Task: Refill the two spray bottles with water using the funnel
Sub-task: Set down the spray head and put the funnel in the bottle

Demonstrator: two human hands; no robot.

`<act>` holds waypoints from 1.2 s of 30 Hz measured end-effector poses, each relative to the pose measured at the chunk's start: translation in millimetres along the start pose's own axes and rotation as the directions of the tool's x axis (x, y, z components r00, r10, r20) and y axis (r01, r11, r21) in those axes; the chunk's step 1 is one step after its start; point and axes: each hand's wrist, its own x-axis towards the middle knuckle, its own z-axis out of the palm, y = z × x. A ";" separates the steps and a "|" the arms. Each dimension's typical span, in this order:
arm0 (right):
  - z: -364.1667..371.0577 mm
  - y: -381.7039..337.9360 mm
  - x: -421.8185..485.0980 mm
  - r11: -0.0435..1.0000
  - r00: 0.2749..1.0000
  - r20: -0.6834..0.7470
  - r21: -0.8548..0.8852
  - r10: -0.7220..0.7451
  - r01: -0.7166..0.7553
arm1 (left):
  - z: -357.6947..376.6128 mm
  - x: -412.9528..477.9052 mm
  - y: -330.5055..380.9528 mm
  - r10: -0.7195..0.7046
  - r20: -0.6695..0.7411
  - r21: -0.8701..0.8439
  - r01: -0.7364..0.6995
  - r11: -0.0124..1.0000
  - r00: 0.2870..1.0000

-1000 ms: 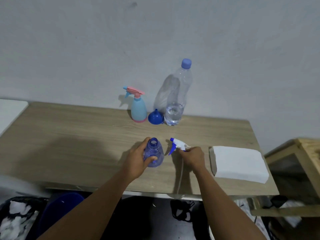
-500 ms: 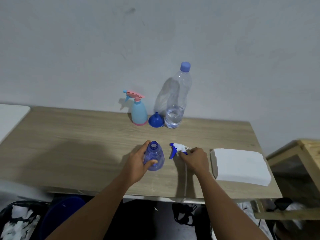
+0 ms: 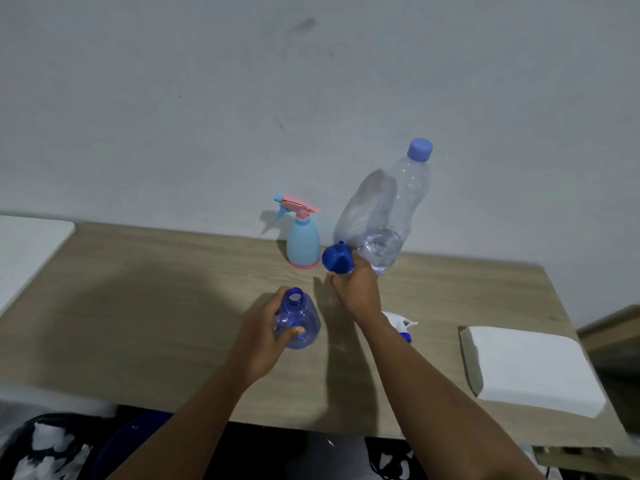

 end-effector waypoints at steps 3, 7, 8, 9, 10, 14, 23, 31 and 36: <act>22.7 3.8 18.6 1.000 1.000 -0.005 -0.020 -0.009 0.009 | -1.7 3.6 -12.3 -0.005 0.046 -0.076 0.008 0.997 0.999; 42.0 8.0 36.0 0.999 0.998 -0.058 0.013 0.030 -0.030 | 3.4 2.9 -28.1 -0.040 0.032 -0.104 0.044 0.994 0.999; 45.7 7.8 39.0 0.998 0.995 -0.078 0.038 0.056 -0.053 | 4.1 2.5 -29.7 -0.046 0.022 -0.103 0.048 0.994 0.999; 48.8 7.5 41.6 0.996 0.992 -0.095 0.053 0.079 -0.074 | 4.5 2.9 -30.8 -0.048 0.015 -0.098 0.050 0.994 0.999; 51.3 8.0 44.0 0.996 0.991 -0.106 0.047 0.086 -0.081 | 4.7 3.6 -30.9 -0.047 0.012 -0.088 0.048 0.995 0.999; 54.9 15.9 45.5 0.993 0.992 -0.118 -0.110 0.038 -0.051 | 1.6 6.2 -30.6 -0.001 0.017 -0.052 0.002 0.999 1.000; 60.3 28.9 -46.4 0.934 0.999 -0.034 -0.357 0.007 -0.019 | -20.5 -10.7 -23.6 -0.018 0.092 -0.039 0.022 0.999 0.996; 43.5 20.6 -85.7 0.962 1.000 -0.006 -0.271 0.022 -0.023 | -32.5 -37.8 -21.2 -0.021 0.117 -0.016 0.023 1.000 0.993; 24.3 -0.7 -107.6 0.999 0.982 -0.184 -0.046 -0.036 0.028 | -33.3 -40.2 -18.5 -0.027 0.121 -0.015 0.029 0.999 0.992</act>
